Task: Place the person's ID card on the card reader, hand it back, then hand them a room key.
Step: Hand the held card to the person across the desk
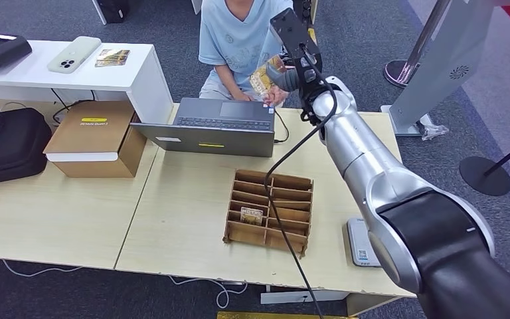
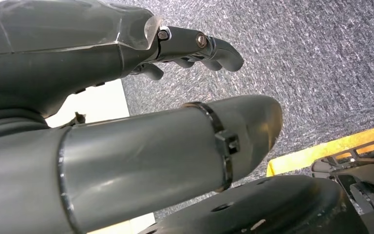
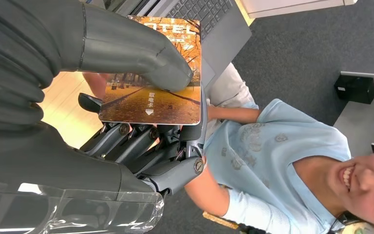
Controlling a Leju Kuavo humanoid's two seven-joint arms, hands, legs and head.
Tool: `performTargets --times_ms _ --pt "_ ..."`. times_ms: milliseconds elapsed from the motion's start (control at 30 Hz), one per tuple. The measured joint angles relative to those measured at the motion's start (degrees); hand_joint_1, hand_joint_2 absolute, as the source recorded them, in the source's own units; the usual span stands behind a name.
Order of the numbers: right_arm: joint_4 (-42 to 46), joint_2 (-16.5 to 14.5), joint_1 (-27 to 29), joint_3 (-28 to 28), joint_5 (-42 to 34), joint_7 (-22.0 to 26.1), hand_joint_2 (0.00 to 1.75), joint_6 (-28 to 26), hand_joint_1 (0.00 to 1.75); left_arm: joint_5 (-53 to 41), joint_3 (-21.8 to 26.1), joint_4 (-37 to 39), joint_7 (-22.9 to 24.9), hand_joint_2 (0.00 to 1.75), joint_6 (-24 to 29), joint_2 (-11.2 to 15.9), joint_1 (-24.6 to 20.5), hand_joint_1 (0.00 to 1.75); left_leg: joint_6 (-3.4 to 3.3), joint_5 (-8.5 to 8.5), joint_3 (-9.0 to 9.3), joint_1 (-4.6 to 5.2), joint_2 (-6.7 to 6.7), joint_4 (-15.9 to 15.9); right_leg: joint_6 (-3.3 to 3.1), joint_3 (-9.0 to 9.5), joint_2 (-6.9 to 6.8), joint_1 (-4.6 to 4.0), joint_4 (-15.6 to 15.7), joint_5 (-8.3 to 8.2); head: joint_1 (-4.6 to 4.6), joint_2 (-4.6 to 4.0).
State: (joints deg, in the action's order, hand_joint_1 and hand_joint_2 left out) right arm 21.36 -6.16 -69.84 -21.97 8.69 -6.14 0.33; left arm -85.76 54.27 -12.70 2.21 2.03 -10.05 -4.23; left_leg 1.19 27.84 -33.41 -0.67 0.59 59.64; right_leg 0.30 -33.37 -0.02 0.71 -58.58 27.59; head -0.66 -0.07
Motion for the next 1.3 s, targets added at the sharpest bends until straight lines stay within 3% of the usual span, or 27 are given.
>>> performTargets --times_ms 367,400,500,533,1033,1300 --pt "-0.52 0.00 0.01 -0.02 1.91 0.49 1.75 -1.11 1.75 -0.19 -0.04 0.00 0.00 0.00 0.26 -0.03 0.04 0.00 0.00 0.00 0.00 0.00 0.00 0.00 0.00 0.00 0.00 0.00 0.00 0.00 -0.01 0.00" --pt "-0.54 0.00 0.01 -0.02 2.12 0.53 1.75 -1.26 1.62 -0.25 -0.05 0.00 0.00 0.00 0.28 -0.04 0.04 0.00 0.00 0.00 0.00 0.00 0.00 0.00 0.00 0.00 0.00 0.00 0.00 0.00 -0.01 0.00" --pt "-0.55 0.00 0.01 -0.02 2.40 0.65 1.75 -1.55 0.33 -0.44 -0.10 0.00 0.01 0.00 0.25 -0.07 0.04 0.00 0.00 0.00 0.00 0.00 0.00 0.00 0.00 0.00 0.00 0.00 0.00 0.00 -0.01 0.00" --pt "-0.56 0.00 0.01 -0.02 2.45 0.69 1.75 -1.60 0.02 -0.49 -0.11 0.00 0.01 0.00 0.17 -0.07 0.04 0.00 0.00 0.00 0.00 0.00 0.00 0.00 0.00 -0.01 0.00 0.00 0.00 0.00 -0.01 0.00" --pt "-0.98 0.45 0.25 1.28 3.29 2.87 1.75 -3.42 0.00 -0.46 -0.17 0.00 0.17 0.00 -0.48 -0.02 0.06 0.00 0.00 0.00 0.00 0.00 0.00 0.00 0.00 -0.02 0.01 0.00 0.00 0.00 -0.01 0.00" --pt "0.55 1.23 1.14 5.04 -0.33 11.40 1.75 -3.26 0.00 -0.14 -0.17 0.00 0.19 0.00 -0.15 0.00 0.10 0.00 0.00 0.00 0.00 0.00 0.00 0.00 0.00 -0.02 -0.01 0.00 0.01 0.00 -0.02 0.00"
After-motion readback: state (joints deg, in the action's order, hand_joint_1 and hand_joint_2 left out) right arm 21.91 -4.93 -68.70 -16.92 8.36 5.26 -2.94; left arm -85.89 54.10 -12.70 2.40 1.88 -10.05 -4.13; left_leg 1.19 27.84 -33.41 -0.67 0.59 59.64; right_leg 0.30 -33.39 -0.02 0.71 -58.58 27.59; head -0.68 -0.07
